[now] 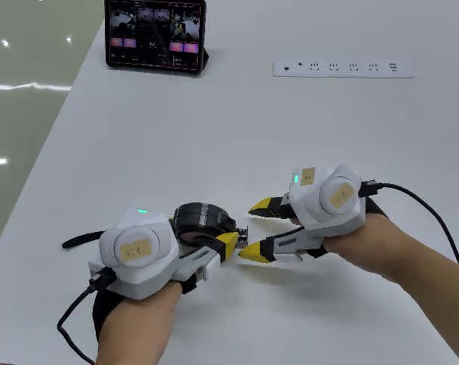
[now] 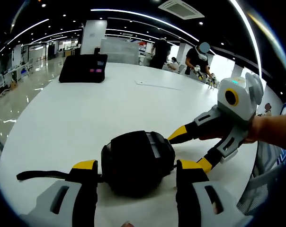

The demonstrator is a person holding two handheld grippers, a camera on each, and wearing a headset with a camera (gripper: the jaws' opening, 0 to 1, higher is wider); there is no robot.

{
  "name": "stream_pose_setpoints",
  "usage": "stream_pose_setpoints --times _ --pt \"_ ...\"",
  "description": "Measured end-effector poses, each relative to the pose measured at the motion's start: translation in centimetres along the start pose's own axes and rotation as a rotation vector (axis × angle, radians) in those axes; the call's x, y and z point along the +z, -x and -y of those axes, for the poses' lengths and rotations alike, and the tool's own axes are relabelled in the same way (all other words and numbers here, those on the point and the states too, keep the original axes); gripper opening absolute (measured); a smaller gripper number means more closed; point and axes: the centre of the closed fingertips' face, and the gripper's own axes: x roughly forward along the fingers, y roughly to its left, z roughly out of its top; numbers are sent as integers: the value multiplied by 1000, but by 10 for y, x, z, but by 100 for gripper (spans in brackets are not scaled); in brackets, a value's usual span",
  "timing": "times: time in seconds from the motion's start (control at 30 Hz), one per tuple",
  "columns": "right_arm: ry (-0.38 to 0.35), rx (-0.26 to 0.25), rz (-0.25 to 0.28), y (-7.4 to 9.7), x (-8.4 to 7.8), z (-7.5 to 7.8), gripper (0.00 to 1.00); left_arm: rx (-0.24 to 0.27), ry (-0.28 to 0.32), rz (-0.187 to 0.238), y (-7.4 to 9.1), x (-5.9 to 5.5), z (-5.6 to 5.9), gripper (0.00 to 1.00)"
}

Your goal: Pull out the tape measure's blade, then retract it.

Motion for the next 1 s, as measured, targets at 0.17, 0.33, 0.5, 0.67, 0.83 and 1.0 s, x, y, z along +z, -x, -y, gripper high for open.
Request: stream_pose_setpoints --times 0.17,0.33,0.5,0.67,0.83,1.0 --pt "-20 -27 6 11 -5 -2 49 -19 -85 5 3 5 3 69" --pt "-44 -53 4 21 -13 -7 57 -31 -145 6 6 8 3 73" --pt "-62 -79 -3 30 -19 -9 62 -38 -190 9 10 12 2 77" --pt "-66 -102 -4 41 -17 -11 66 -43 -231 5 11 11 0 81" --pt "-61 -131 -5 49 -19 -9 71 -43 -281 2 14 11 -3 85" --pt "-65 -151 8 57 -19 -9 77 -55 -321 3 19 14 -2 87"
